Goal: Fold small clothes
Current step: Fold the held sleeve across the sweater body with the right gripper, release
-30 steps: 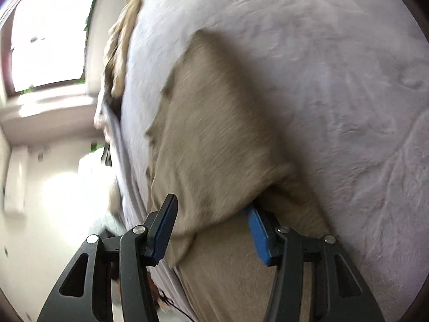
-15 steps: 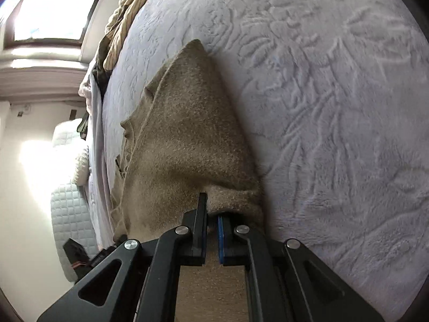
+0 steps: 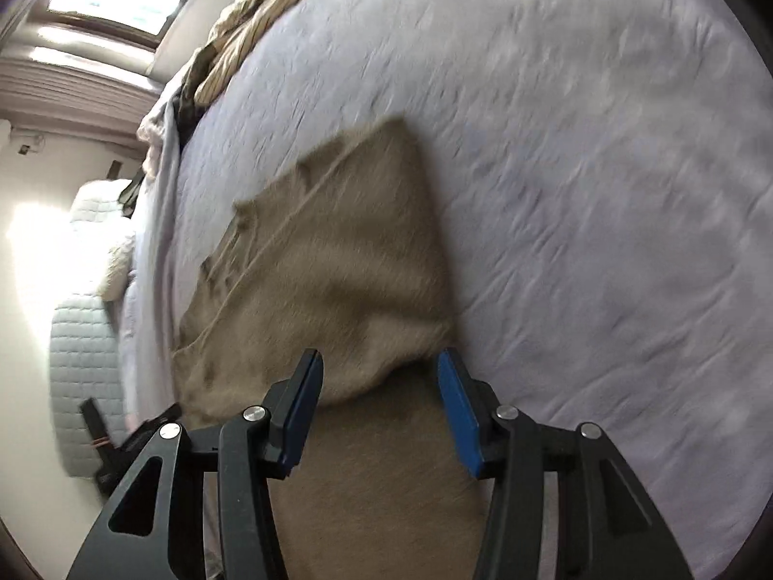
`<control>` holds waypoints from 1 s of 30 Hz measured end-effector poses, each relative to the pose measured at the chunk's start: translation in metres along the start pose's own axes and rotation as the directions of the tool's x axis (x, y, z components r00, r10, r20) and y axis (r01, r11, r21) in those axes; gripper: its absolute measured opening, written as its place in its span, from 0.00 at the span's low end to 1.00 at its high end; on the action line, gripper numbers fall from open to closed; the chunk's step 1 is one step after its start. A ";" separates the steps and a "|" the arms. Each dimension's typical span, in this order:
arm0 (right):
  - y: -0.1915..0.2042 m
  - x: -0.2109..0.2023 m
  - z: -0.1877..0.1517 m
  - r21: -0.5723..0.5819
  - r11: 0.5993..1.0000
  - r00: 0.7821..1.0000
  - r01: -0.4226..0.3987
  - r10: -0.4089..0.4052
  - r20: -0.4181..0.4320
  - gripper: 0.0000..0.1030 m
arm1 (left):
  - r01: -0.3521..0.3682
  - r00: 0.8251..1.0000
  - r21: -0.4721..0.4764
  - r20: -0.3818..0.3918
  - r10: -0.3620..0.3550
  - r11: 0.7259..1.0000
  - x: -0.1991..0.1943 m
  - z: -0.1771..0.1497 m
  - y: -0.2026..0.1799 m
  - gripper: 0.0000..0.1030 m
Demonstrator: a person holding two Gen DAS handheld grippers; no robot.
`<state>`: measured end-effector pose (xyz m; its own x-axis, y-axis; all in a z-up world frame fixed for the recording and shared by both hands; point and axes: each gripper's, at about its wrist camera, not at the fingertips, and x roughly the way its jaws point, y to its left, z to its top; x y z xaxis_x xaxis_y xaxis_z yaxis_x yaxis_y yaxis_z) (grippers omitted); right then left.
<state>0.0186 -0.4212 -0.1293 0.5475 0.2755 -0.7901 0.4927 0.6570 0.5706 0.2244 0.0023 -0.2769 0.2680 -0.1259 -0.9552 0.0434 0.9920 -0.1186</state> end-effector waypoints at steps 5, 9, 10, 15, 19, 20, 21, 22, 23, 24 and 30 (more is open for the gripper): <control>-0.032 0.038 0.016 0.157 0.984 0.986 -0.089 0.109 -0.126 0.17 | -0.082 0.995 0.106 -0.042 0.087 0.991 0.021 -0.002 -0.021 0.95; -0.019 0.029 0.018 0.021 0.996 0.989 -0.090 0.092 -0.114 0.17 | -0.101 0.993 0.148 -0.040 0.109 0.984 0.030 -0.011 -0.023 0.95; -0.019 0.026 0.018 -0.012 0.997 0.992 -0.072 0.071 -0.106 0.17 | -0.103 0.993 0.145 -0.038 0.109 0.984 0.031 -0.012 -0.023 0.95; -0.018 0.032 0.015 -0.125 0.988 0.987 0.086 -0.101 -0.123 0.17 | -0.108 0.991 0.133 -0.059 0.116 0.985 0.027 -0.010 -0.022 0.95; -0.014 0.017 0.008 -0.090 0.992 0.989 0.093 -0.102 -0.104 0.23 | -0.101 0.989 0.126 -0.099 0.113 0.987 0.019 -0.014 -0.010 0.95; -0.015 0.013 0.005 -0.082 0.993 0.990 0.082 -0.091 -0.107 0.23 | -0.091 0.989 0.122 -0.106 0.104 0.988 0.016 -0.016 -0.007 0.95; -0.016 0.010 0.002 -0.075 0.995 0.991 0.071 -0.079 -0.112 0.24 | -0.070 0.990 0.115 -0.117 0.083 0.991 0.013 -0.018 -0.003 0.95; -0.017 0.007 -0.001 -0.066 0.996 0.991 0.060 -0.067 -0.118 0.27 | -0.058 0.990 0.107 -0.122 0.071 0.993 0.010 -0.020 0.000 0.95; -0.020 0.004 -0.003 -0.056 0.997 0.991 0.052 -0.059 -0.123 0.34 | -0.052 0.990 0.100 -0.122 0.064 0.994 0.006 -0.022 0.003 0.95; -0.021 0.002 -0.006 -0.049 0.998 0.990 0.050 -0.056 -0.127 0.39 | -0.049 0.991 0.097 -0.120 0.060 0.994 0.003 -0.024 0.007 0.95; -0.024 0.002 -0.027 -0.004 0.999 0.990 0.032 -0.032 -0.141 0.46 | 0.060 0.994 0.004 -0.091 -0.059 0.998 -0.019 -0.014 0.040 0.95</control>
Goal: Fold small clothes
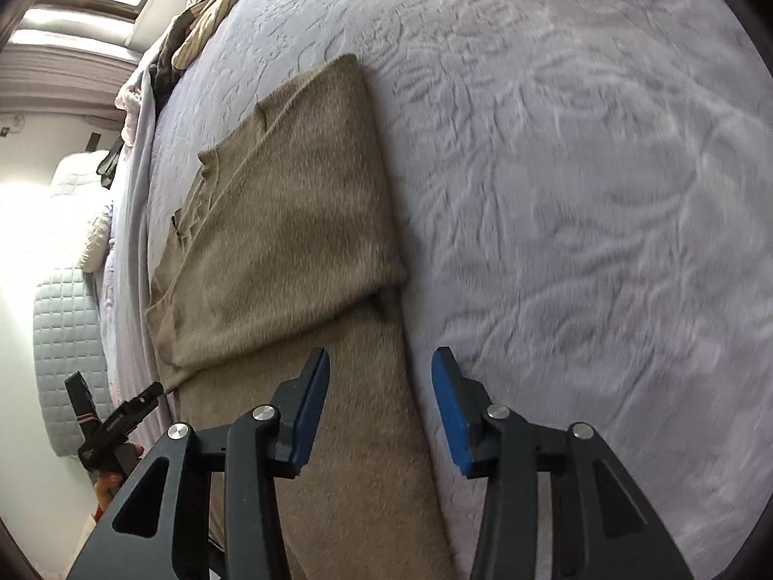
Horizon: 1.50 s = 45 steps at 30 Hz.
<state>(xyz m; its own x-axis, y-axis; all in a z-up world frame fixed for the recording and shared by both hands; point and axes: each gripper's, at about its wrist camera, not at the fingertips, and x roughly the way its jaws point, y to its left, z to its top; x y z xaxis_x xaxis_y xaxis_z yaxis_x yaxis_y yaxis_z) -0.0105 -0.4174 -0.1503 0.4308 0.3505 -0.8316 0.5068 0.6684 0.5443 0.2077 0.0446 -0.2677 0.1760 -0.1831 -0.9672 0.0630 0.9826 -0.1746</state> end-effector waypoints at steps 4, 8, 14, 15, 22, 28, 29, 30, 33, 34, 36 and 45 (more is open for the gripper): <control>0.001 0.005 -0.005 -0.002 1.000 1.000 0.001 -0.001 -0.011 0.47 | 0.075 0.997 -0.054 -0.009 -0.076 0.996 0.002 0.018 0.028 0.93; 0.000 0.015 -0.004 0.026 1.000 1.000 -0.014 0.015 -0.015 0.48 | 0.139 0.985 -0.080 -0.096 -0.146 0.987 0.025 0.014 0.038 0.52; 0.011 0.020 -0.006 0.009 1.000 1.000 0.001 -0.001 -0.024 0.48 | 0.108 0.994 -0.004 -0.034 -0.108 0.994 0.013 0.001 0.021 0.15; 0.014 0.019 -0.006 0.005 1.000 1.000 0.000 0.000 -0.024 0.48 | 0.104 0.994 0.001 -0.033 -0.104 0.995 0.015 -0.001 0.024 0.15; 0.021 0.016 -0.007 0.000 1.000 1.000 0.015 -0.015 -0.025 0.48 | 0.042 0.999 -0.011 -0.024 -0.042 0.999 0.010 -0.009 0.027 0.39; 0.034 0.003 -0.016 -0.021 1.000 0.999 0.022 -0.023 -0.027 0.53 | -0.144 0.990 0.071 0.022 0.143 0.987 -0.012 -0.030 0.004 0.92; 0.037 0.001 -0.018 -0.026 0.999 0.999 0.022 -0.022 -0.029 0.55 | -0.138 0.990 0.074 0.015 0.138 0.988 -0.016 -0.035 0.001 0.92; 0.040 -0.001 -0.020 -0.032 0.999 0.999 0.020 -0.021 -0.031 0.56 | -0.132 0.991 0.077 0.007 0.131 0.988 -0.020 -0.040 -0.002 0.92; 0.049 -0.005 -0.028 -0.049 0.999 0.999 0.001 -0.003 -0.048 0.60 | -0.163 0.985 0.112 -0.043 0.169 0.980 -0.024 -0.057 -0.013 0.92; 0.052 -0.006 -0.032 -0.056 0.998 0.999 -0.003 0.000 -0.054 0.63 | -0.187 0.979 0.125 -0.061 0.195 0.974 -0.025 -0.065 -0.016 0.92; 0.059 -0.007 -0.040 -0.078 0.997 0.998 -0.011 0.006 -0.067 0.69 | -0.174 0.979 0.135 -0.083 0.186 0.975 -0.025 -0.077 -0.022 0.92; 0.081 -0.009 -0.085 -0.116 0.985 0.977 -0.128 0.106 -0.183 0.91 | -0.106 0.976 0.075 -0.184 0.118 0.992 -0.041 -0.137 -0.034 0.92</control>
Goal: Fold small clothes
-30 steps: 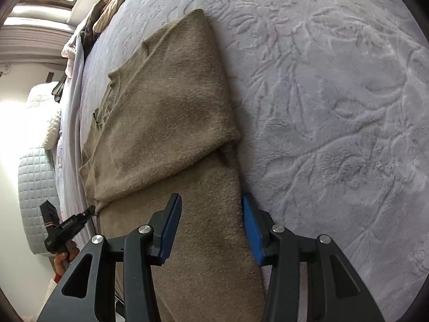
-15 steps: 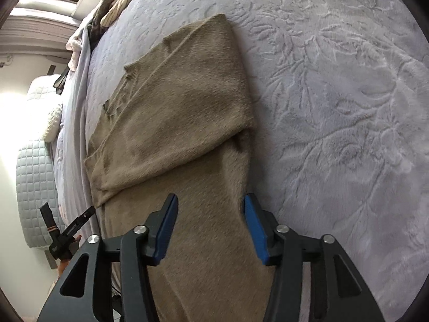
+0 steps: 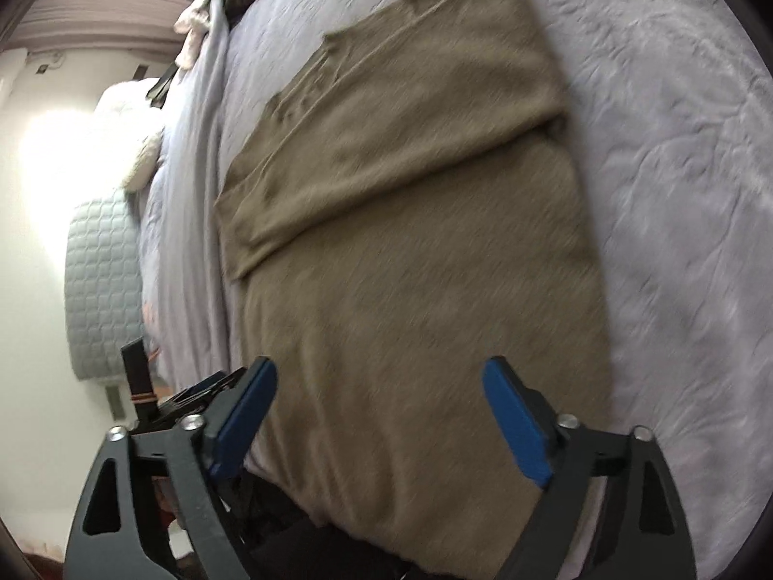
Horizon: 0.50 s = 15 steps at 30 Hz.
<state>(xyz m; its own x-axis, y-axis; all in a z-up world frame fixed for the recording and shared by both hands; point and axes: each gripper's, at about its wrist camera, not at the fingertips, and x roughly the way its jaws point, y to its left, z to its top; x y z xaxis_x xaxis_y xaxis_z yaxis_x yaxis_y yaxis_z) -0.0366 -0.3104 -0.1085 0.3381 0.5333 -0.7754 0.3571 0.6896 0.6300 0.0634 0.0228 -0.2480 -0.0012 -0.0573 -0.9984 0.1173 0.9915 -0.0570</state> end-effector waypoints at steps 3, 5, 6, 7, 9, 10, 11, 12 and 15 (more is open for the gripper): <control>0.004 0.011 -0.012 -0.014 0.998 0.996 -0.055 0.054 -0.076 0.91 | -0.013 1.000 -0.017 0.010 0.013 1.000 -0.008 -0.019 -0.008 0.92; 0.005 0.020 -0.020 -0.023 0.997 0.990 -0.074 0.070 -0.123 0.91 | -0.027 0.999 -0.030 0.019 0.027 0.999 -0.012 -0.029 -0.013 0.92; 0.005 0.024 -0.023 -0.028 0.997 0.988 -0.069 0.064 -0.141 0.91 | -0.030 0.999 -0.037 0.022 0.031 0.999 -0.014 -0.034 -0.013 0.92; 0.003 0.027 -0.026 -0.031 0.997 0.987 -0.064 0.059 -0.153 0.91 | -0.033 0.999 -0.048 0.023 0.034 0.998 -0.016 -0.040 -0.015 0.92; -0.002 0.033 -0.029 -0.033 0.998 0.984 -0.050 0.044 -0.171 0.91 | -0.032 0.999 -0.070 0.028 0.034 0.997 -0.020 -0.050 -0.016 0.92; -0.004 0.034 -0.031 -0.034 0.999 0.984 -0.039 0.033 -0.176 0.91 | -0.031 0.999 -0.079 0.029 0.033 0.996 -0.022 -0.055 -0.016 0.92; -0.005 0.036 -0.031 -0.037 0.999 0.983 -0.027 0.020 -0.180 0.91 | -0.031 0.999 -0.088 0.025 0.034 0.996 -0.023 -0.061 -0.016 0.92; -0.006 0.036 -0.032 -0.043 0.999 0.984 -0.015 0.007 -0.180 0.91 | -0.032 0.999 -0.091 0.022 0.034 0.995 -0.024 -0.068 -0.016 0.92; -0.006 0.029 -0.034 -0.052 0.999 0.988 -0.004 -0.004 -0.152 0.91 | -0.031 0.999 -0.079 0.019 0.033 0.996 -0.029 -0.078 -0.021 0.92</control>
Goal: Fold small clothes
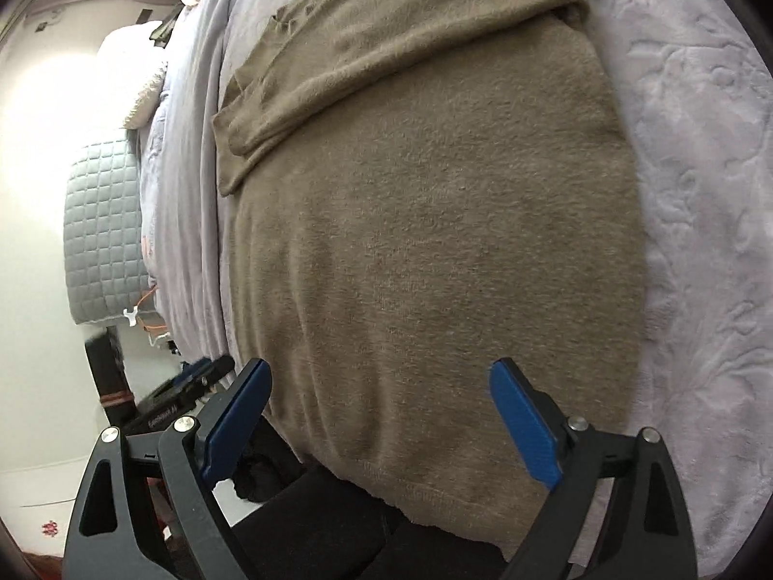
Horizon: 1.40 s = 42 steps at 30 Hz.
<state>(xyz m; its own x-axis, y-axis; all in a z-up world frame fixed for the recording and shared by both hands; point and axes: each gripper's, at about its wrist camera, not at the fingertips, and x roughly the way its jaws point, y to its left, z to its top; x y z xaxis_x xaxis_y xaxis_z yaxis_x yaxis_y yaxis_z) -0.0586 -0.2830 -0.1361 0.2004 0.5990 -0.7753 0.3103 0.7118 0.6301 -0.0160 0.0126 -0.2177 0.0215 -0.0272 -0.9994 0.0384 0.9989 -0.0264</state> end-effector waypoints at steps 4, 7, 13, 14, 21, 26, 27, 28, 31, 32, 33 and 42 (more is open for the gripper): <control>-0.004 -0.005 -0.009 0.010 1.000 0.999 0.026 -0.027 0.042 0.91 | 0.008 1.000 0.038 0.008 -0.008 0.999 -0.003 -0.013 0.002 0.92; -0.007 -0.003 -0.021 0.032 0.998 0.996 0.050 -0.052 0.071 0.91 | 0.012 1.000 0.065 0.013 -0.013 0.998 -0.001 -0.022 0.018 0.92; -0.010 0.009 -0.068 0.052 0.992 0.986 0.119 -0.124 0.110 0.91 | 0.027 1.000 0.104 -0.003 -0.027 0.994 0.011 -0.058 0.052 0.92; -0.010 0.010 -0.074 0.055 0.991 0.985 0.125 -0.131 0.113 0.91 | 0.030 1.000 0.110 -0.005 -0.029 0.993 0.011 -0.067 0.055 0.92; -0.028 0.013 -0.119 0.120 0.982 0.979 0.145 -0.160 0.129 0.91 | 0.058 0.998 0.118 0.007 -0.059 0.991 0.013 -0.099 0.074 0.92; -0.043 0.007 -0.142 0.151 0.978 0.973 0.145 -0.169 0.159 0.91 | 0.107 0.994 0.138 0.009 -0.109 0.985 0.016 -0.117 0.084 0.92; -0.046 0.006 -0.146 0.154 0.977 0.972 0.146 -0.171 0.162 0.91 | 0.129 0.991 0.138 0.002 -0.130 0.982 0.018 -0.121 0.088 0.92; -0.048 0.005 -0.148 0.156 0.976 0.971 0.150 -0.175 0.162 0.91 | 0.153 0.988 0.133 -0.007 -0.153 0.979 0.021 -0.125 0.091 0.92; -0.057 0.007 -0.156 0.160 0.975 0.972 0.156 -0.181 0.151 0.91 | 0.204 0.979 0.108 -0.030 -0.202 0.973 0.034 -0.135 0.103 0.92; -0.061 0.008 -0.158 0.163 0.974 0.972 0.161 -0.185 0.146 0.91 | 0.219 0.976 0.099 -0.037 -0.217 0.971 0.039 -0.138 0.106 0.92; -0.066 0.009 -0.161 0.167 0.972 0.972 0.164 -0.188 0.142 0.91 | 0.242 0.970 0.089 -0.046 -0.239 0.966 0.045 -0.139 0.110 0.92; -0.082 0.024 -0.162 0.149 0.984 0.982 0.103 -0.124 0.140 0.91 | 0.430 0.903 0.071 -0.055 -0.427 0.900 0.044 -0.140 0.111 0.91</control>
<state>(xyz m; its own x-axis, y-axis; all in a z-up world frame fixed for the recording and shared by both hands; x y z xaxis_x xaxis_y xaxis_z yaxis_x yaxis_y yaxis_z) -0.2299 -0.2679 -0.1992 0.2886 0.4491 -0.8456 0.4641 0.7069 0.5338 -0.1502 0.1276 -0.2682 -0.0514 -0.4489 -0.8921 0.1149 0.8847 -0.4518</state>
